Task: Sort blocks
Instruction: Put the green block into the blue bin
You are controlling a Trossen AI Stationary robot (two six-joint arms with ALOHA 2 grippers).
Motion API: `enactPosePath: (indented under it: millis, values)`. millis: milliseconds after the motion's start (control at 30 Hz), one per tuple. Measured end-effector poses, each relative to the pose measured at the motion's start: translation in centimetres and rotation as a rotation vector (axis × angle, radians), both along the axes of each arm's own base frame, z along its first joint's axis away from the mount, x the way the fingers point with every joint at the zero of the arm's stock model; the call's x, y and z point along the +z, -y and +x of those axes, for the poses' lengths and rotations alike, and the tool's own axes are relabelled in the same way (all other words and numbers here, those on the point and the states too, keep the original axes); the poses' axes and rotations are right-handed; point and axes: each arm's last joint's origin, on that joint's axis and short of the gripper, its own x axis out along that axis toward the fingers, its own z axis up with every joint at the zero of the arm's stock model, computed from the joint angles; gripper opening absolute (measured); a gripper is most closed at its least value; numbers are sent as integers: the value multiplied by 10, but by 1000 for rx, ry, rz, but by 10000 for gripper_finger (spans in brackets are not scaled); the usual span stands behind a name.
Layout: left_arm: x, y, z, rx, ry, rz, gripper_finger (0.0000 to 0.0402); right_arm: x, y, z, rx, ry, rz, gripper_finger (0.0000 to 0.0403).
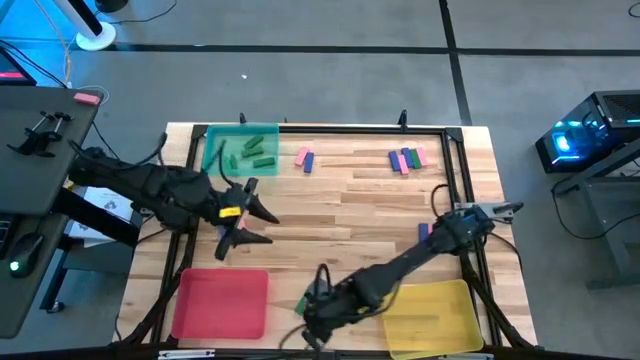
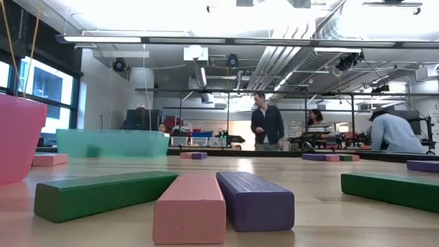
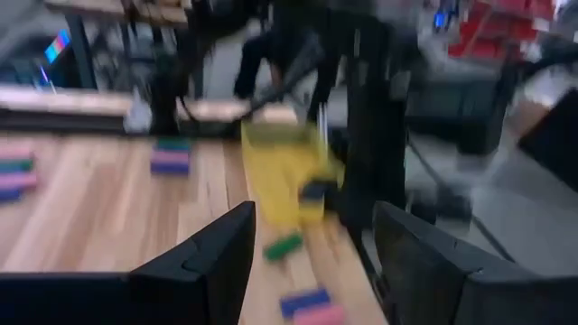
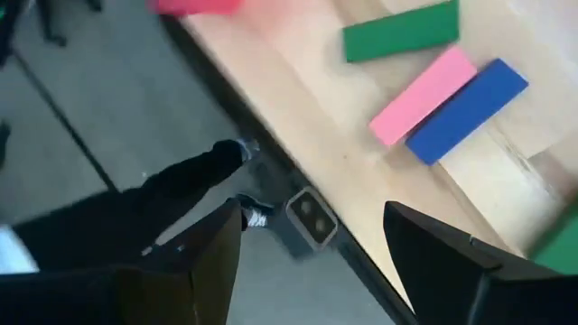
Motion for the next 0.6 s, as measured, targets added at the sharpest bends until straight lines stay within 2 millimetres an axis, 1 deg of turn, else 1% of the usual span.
enactPosePath:
  millis: [67,133,233,333,467,600]
  values:
    - [5,-4,-3,10,36,11,209,-16,5,11,-91,-49,21,245]
    - [12,-8,-9,15,67,37,209,-31,10,20,-233,-83,36,245]
    - [19,-17,-23,26,110,76,209,-47,13,35,-443,-73,80,245]
    - [24,-23,-37,9,147,155,209,-60,15,46,-653,-59,143,245]
    - [31,-32,-60,5,203,251,209,-73,16,54,-785,-68,198,245]
    - [37,-39,-79,15,258,306,209,-77,18,51,-877,-156,235,245]
